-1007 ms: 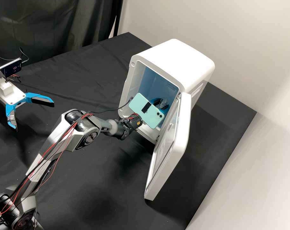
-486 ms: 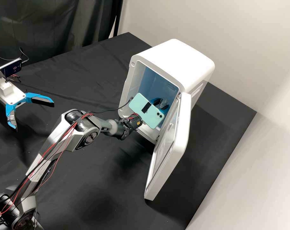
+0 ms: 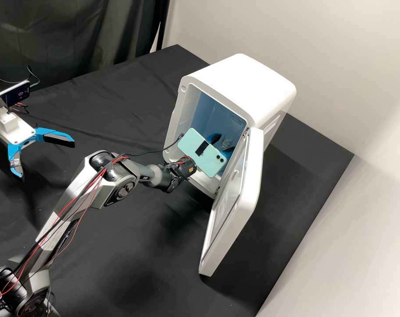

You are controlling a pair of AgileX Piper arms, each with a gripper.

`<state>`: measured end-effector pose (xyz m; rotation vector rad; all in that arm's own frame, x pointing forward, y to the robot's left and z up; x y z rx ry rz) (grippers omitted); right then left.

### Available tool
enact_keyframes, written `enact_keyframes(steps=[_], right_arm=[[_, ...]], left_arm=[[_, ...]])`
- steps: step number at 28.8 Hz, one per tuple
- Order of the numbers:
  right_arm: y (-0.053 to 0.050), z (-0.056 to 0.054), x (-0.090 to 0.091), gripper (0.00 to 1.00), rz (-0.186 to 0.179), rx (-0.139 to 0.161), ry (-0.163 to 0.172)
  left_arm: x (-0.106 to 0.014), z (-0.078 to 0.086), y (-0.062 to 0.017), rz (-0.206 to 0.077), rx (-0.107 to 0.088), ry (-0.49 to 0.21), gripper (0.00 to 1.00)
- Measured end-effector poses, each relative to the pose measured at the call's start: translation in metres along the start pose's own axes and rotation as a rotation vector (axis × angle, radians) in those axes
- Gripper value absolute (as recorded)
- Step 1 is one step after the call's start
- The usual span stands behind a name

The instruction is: Place the flask in the incubator

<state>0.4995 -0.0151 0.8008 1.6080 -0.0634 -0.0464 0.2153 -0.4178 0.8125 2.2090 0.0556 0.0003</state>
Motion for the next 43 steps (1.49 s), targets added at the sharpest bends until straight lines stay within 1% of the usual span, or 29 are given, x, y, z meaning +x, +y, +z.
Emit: enact_keyframes(steps=[14,19,20,21,26,31,34,35,37,40,43], right_arm=[[0.0,0.0,0.0,1.0,0.0,0.0,0.0],[-0.0003,-0.0003,0.0,1.0,-0.003,-0.005,0.003],[-0.0003,-0.0003,0.0,1.0,-0.003,-0.005,0.003],[-0.0003,-0.0003,0.0,1.0,-0.003,0.004,0.003],[-0.0003,-0.0003,0.0,1.0,-0.003,0.004,0.003],[-0.001,-0.0012,0.0001,1.0,-0.012,-0.011,0.012],[-0.001,-0.0012,0.0001,1.0,-0.012,-0.011,0.012],[-0.0013,-0.0015,0.0001,1.0,-0.015,-0.017,0.016],[-0.0013,-0.0015,0.0001,1.0,-0.015,-0.017,0.016],[-0.0018,-0.002,0.0001,1.0,-0.02,-0.025,0.021],[-0.0018,-0.002,0.0001,1.0,-0.02,-0.025,0.021]], left_arm=[[0.0,0.0,0.0,0.0,0.0,0.0,1.0],[0.0,0.0,0.0,0.0,0.0,0.0,1.0],[0.0,0.0,0.0,0.0,0.0,0.0,1.0],[0.0,0.0,0.0,0.0,0.0,0.0,1.0],[0.0,0.0,0.0,0.0,0.0,0.0,1.0],[0.0,0.0,0.0,0.0,0.0,0.0,1.0],[0.0,0.0,0.0,0.0,0.0,0.0,1.0],[0.0,0.0,0.0,0.0,0.0,0.0,1.0],[0.0,0.0,0.0,0.0,0.0,0.0,1.0],[0.0,0.0,0.0,0.0,0.0,0.0,1.0],[0.0,0.0,0.0,0.0,0.0,0.0,1.0]])
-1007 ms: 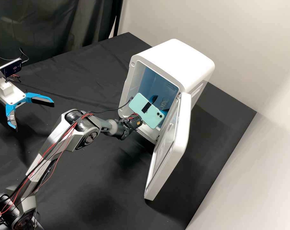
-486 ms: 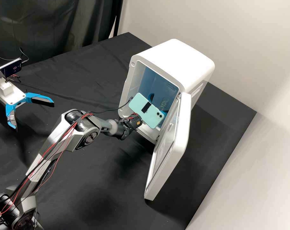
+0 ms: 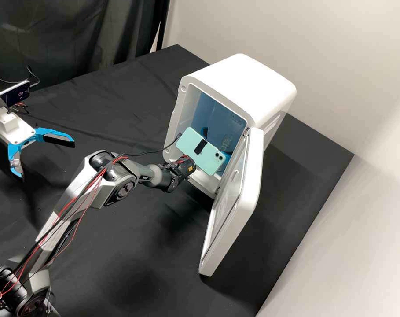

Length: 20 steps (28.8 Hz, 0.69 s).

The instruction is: Place the flask in the incubator

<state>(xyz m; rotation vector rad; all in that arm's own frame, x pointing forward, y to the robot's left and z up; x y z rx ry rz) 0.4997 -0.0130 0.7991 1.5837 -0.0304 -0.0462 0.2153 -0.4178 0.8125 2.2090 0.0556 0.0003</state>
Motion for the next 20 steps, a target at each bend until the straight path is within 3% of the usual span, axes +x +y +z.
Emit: enact_keyframes(steps=[14,20], right_arm=[[0.001,-0.002,0.0,1.0,0.002,-0.002,0.004],[0.004,-0.005,-0.011,1.0,-0.008,-0.001,-0.003]], left_arm=[[0.0,0.0,0.0,0.0,0.0,0.0,1.0],[0.0,0.0,0.0,0.0,0.0,0.0,1.0]])
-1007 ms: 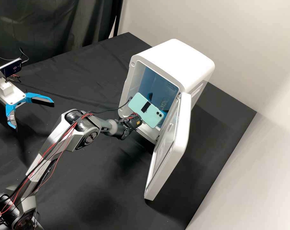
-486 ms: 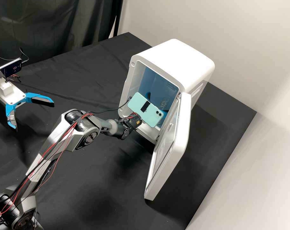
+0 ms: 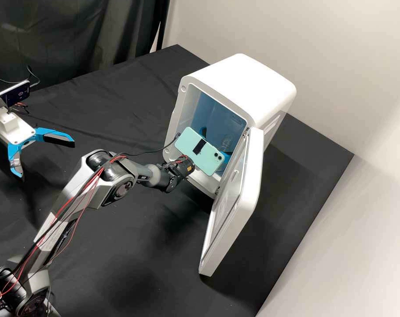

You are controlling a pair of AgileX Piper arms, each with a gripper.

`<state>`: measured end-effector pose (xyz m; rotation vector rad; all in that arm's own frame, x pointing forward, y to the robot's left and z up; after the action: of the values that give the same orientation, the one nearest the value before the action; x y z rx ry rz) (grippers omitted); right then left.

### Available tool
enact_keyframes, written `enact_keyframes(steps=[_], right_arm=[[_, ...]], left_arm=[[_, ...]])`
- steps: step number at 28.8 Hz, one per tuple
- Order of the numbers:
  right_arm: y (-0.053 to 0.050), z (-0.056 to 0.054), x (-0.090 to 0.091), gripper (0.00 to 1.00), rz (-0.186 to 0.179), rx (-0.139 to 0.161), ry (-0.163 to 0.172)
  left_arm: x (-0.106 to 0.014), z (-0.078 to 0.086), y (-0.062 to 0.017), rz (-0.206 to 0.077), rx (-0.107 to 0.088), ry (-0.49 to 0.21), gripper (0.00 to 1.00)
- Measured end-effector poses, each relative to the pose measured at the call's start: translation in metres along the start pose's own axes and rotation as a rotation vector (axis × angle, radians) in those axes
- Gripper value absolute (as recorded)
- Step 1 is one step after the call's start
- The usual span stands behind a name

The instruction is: Place the flask in the incubator

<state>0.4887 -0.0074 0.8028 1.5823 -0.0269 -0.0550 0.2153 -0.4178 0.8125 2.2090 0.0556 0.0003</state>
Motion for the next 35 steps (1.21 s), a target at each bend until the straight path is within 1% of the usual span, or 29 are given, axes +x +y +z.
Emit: enact_keyframes(steps=[3,5,9,12,17,21,24,25,27,28,31,32,33,35], right_arm=[[0.002,-0.005,-0.007,1.0,-0.005,0.0,0.002],[0.003,-0.009,-0.012,1.0,0.0,0.0,0.012],[0.002,-0.016,-0.02,1.0,-0.001,-0.001,0.029],[0.0,-0.018,-0.025,1.0,-0.007,-0.001,0.032],[-0.004,-0.017,-0.037,1.0,-0.028,-0.001,0.018],[-0.006,-0.02,-0.047,1.0,-0.023,-0.001,0.035],[-0.008,-0.022,-0.06,1.0,-0.025,-0.001,0.046],[-0.008,-0.023,-0.063,1.0,-0.022,-0.005,0.056],[-0.009,-0.023,-0.072,1.0,-0.02,-0.004,0.061],[-0.009,-0.024,-0.078,1.0,-0.017,0.004,0.069],[-0.009,-0.025,-0.089,1.0,-0.003,0.016,0.087],[-0.011,-0.024,-0.093,1.0,-0.006,0.024,0.087],[-0.01,-0.024,-0.097,1.0,-0.001,0.026,0.095],[-0.012,-0.024,-0.106,1.0,-0.012,0.016,0.106]], left_arm=[[0.0,0.0,0.0,0.0,0.0,0.0,1.0],[0.0,0.0,0.0,0.0,0.0,0.0,1.0],[0.0,0.0,0.0,0.0,0.0,0.0,1.0],[0.0,0.0,0.0,0.0,0.0,0.0,1.0],[0.0,0.0,0.0,0.0,0.0,0.0,1.0],[0.0,0.0,0.0,0.0,0.0,0.0,1.0],[0.0,0.0,0.0,0.0,0.0,0.0,1.0],[0.0,0.0,0.0,0.0,0.0,0.0,1.0],[0.0,0.0,0.0,0.0,0.0,0.0,1.0],[0.0,0.0,0.0,0.0,0.0,0.0,1.0],[0.0,0.0,0.0,0.0,0.0,0.0,1.0],[0.0,0.0,0.0002,0.001,0.0,0.0,1.0],[0.0,0.0,0.0007,0.003,0.0,0.002,1.0],[-0.001,-0.002,0.0029,0.013,0.007,0.005,1.0]])
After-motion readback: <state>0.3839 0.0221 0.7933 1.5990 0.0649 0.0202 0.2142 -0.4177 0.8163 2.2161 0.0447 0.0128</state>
